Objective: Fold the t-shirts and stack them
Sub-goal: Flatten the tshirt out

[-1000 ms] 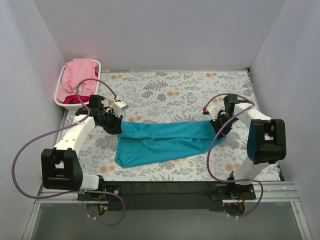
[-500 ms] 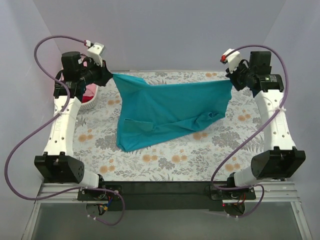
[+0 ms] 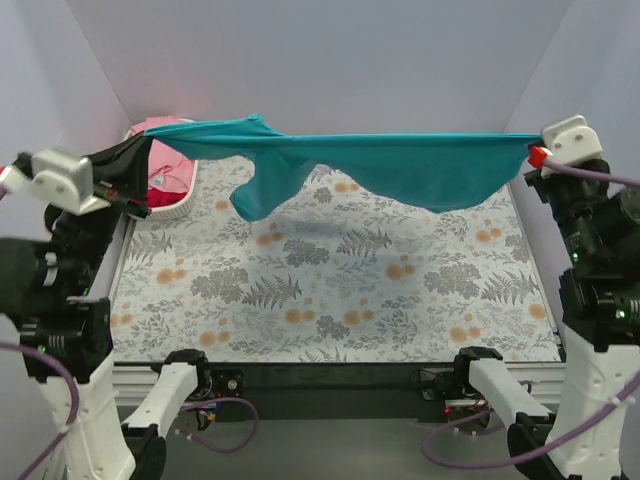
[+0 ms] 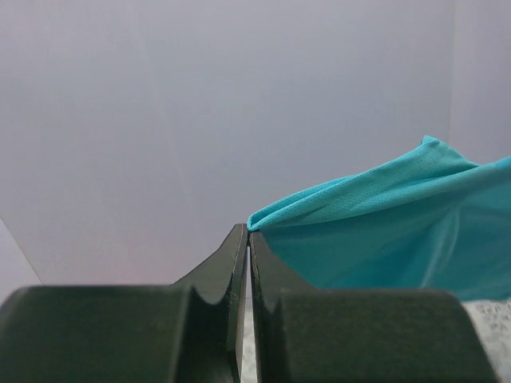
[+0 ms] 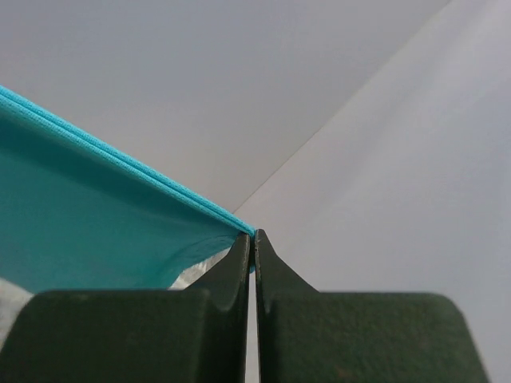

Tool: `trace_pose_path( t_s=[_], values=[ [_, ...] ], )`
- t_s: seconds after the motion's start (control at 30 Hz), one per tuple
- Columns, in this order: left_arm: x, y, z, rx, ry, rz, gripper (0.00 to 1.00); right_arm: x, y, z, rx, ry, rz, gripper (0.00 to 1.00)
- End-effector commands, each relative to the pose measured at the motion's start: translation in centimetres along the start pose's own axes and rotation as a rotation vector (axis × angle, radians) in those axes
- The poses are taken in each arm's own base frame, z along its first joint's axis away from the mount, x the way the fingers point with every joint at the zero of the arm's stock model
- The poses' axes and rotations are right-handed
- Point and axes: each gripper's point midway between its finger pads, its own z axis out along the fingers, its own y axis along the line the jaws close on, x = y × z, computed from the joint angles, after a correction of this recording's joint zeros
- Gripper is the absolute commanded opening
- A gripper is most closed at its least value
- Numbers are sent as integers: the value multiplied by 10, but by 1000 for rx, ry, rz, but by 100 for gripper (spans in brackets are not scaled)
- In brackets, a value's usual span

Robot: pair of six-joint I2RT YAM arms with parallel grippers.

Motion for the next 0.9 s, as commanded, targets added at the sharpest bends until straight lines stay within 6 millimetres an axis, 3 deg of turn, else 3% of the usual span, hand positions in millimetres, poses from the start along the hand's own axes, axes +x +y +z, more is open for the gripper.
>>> trace_pose_path(
  t_s=[0.0, 0.07, 0.2, 0.3, 0.37, 0.5, 0.53, 0.63, 0.67, 0.73, 0.77, 0.83, 0.87],
  values=[
    [-40, 13, -18, -101, -107, 64, 0, -28, -51, -31, 250, -74, 11, 1],
    [-57, 11, -29, -115, -150, 84, 0, -48, -66, -55, 318, -137, 6, 1],
    [-83, 19, -44, -186, -199, 102, 0, -70, -81, -78, 376, -199, -35, 1],
    [-84, 24, -44, -209, -185, 102, 0, -67, -83, -74, 380, -183, -78, 1],
    [-69, 24, -37, -192, -141, 106, 0, -64, -75, -64, 340, -183, -104, 1],
    [-6, 8, -26, -71, 2, 118, 0, -38, -43, -32, 203, -144, -137, 1],
    [30, 7, -21, -52, 77, 99, 0, -17, -29, -18, 159, -96, -143, 1],
    [78, -2, -23, 6, 181, 79, 0, 11, 9, 6, 12, -73, -158, 1],
    [113, -4, -21, 23, 256, 45, 0, 39, 34, 21, -72, -30, -164, 1],
    [146, -11, -20, 62, 321, 7, 0, 67, 58, 37, -142, 7, -163, 1],
    [177, -15, -22, 81, 385, -26, 0, 97, 84, 46, -216, 51, -158, 1],
    [213, -21, -19, 127, 455, -71, 0, 122, 103, 61, -255, 75, -156, 1],
    [240, -24, -21, 135, 506, -105, 0, 145, 120, 67, -297, 108, -146, 1]
  ],
)
